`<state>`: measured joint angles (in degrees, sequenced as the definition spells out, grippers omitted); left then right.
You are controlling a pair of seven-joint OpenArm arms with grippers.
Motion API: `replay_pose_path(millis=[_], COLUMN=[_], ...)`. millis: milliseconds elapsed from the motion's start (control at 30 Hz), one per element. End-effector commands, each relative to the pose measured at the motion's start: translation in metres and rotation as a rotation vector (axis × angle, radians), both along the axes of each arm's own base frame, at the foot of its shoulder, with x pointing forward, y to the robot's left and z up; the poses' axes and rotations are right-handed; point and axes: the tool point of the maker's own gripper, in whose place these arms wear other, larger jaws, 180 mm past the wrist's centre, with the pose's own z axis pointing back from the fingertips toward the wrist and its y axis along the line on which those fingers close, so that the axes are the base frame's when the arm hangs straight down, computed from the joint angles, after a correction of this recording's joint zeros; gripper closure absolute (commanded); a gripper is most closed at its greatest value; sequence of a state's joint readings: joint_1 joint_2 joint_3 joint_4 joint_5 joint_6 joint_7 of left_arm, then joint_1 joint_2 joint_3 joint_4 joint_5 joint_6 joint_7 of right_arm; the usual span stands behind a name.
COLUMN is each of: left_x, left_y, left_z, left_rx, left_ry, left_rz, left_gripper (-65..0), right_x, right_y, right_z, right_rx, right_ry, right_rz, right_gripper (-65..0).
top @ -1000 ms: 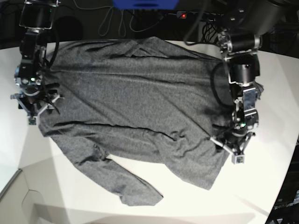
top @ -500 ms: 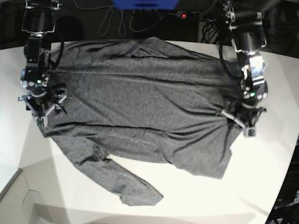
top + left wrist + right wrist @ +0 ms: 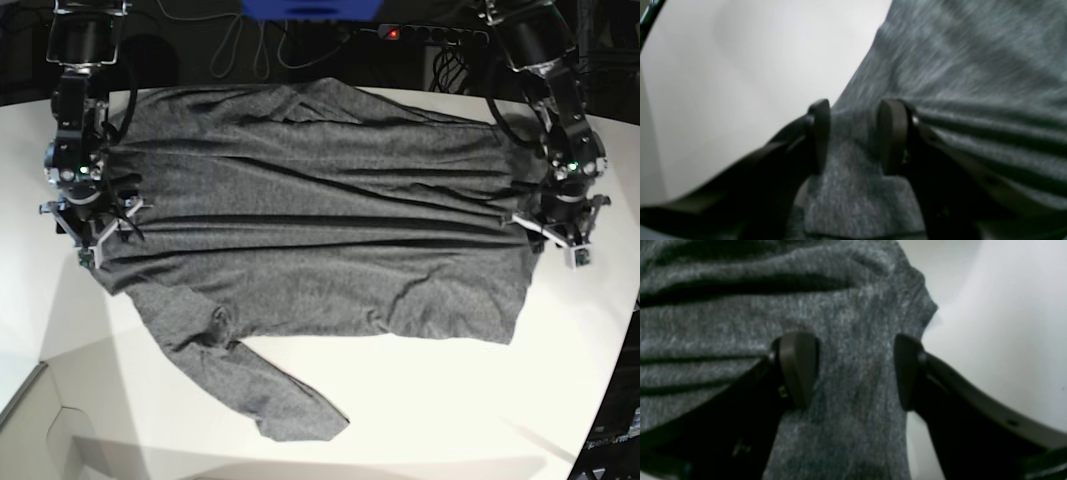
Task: Layout the t-shirt on the table in an organized manner, then fold the t-shirt properly
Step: 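Slide the left gripper along the shirt side toward the hem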
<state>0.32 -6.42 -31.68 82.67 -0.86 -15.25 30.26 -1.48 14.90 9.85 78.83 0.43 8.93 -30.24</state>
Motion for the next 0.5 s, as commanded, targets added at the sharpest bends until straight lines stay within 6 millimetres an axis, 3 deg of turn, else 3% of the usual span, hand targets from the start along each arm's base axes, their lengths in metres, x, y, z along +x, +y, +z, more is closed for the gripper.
replay_pose_path(millis=[0, 133, 233, 300, 467], left_x=[0.015, 0.033, 0.060, 0.079, 0.119], left_y=[0.002, -0.008, -0.009, -0.009, -0.016], left_z=[0.033, 0.074, 0.096, 0.092, 0.042], left_rx=[0.030, 0.044, 0.029, -0.006, -0.150], left_ry=[-0.103, -0.219, -0.279, -0.273, -0.148], left_rz=[-0.005, -0.015, -0.014, -0.007, 0.003], left_gripper=[-24.0, -24.0, -24.0, -24.0, -24.0], right_x=[0.005, 0.009, 0.012, 0.012, 0.012], right_y=[-0.008, -0.004, 0.000, 0.001, 0.002], right_z=[0.012, 0.029, 0.042, 0.045, 0.044], right_rx=[-0.027, -0.039, -0.049, -0.051, -0.050], right_ry=[-0.021, -0.065, -0.101, -0.105, -0.101], right_rz=[-0.006, 0.010, 0.023, 0.025, 0.029], right_gripper=[-37.6, -37.6, -37.6, -37.6, -37.6])
